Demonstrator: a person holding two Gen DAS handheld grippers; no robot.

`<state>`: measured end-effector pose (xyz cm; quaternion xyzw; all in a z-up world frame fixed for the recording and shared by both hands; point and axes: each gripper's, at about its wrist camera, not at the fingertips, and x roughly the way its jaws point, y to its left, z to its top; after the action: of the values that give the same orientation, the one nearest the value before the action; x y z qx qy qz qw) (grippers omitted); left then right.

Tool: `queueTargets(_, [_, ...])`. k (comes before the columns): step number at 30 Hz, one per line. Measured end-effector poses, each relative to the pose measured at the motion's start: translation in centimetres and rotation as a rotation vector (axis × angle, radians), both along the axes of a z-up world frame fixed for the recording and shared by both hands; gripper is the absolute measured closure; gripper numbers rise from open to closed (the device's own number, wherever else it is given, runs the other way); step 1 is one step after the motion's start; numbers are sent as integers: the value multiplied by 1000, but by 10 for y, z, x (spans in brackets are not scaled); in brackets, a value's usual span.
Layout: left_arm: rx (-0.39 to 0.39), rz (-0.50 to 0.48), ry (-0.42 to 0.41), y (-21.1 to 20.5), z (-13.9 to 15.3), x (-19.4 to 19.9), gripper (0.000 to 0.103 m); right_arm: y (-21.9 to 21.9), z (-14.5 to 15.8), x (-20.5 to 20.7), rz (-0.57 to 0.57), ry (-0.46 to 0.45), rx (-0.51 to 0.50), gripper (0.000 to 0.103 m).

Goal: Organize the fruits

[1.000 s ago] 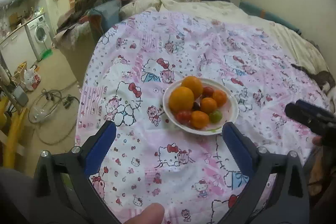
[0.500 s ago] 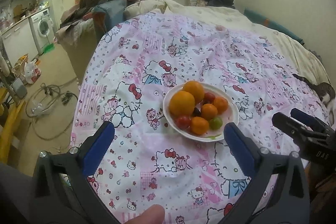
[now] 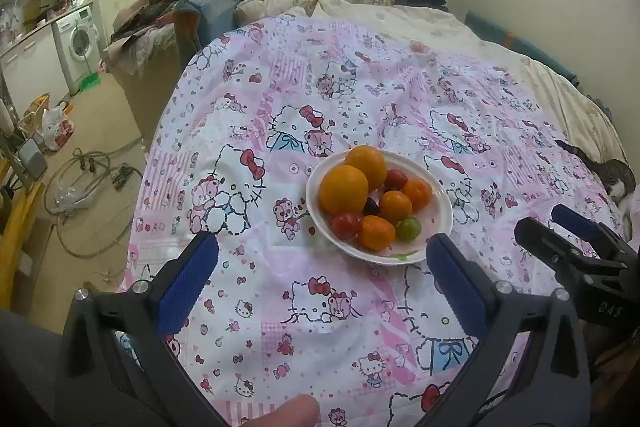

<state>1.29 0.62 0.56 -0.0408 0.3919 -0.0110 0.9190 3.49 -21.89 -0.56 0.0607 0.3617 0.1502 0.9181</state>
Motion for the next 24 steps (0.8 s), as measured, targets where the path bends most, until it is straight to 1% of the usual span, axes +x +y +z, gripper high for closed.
queueTargets(24, [-2, 4, 4, 1, -1, 0, 0, 2, 1, 0, 2, 5, 2, 0])
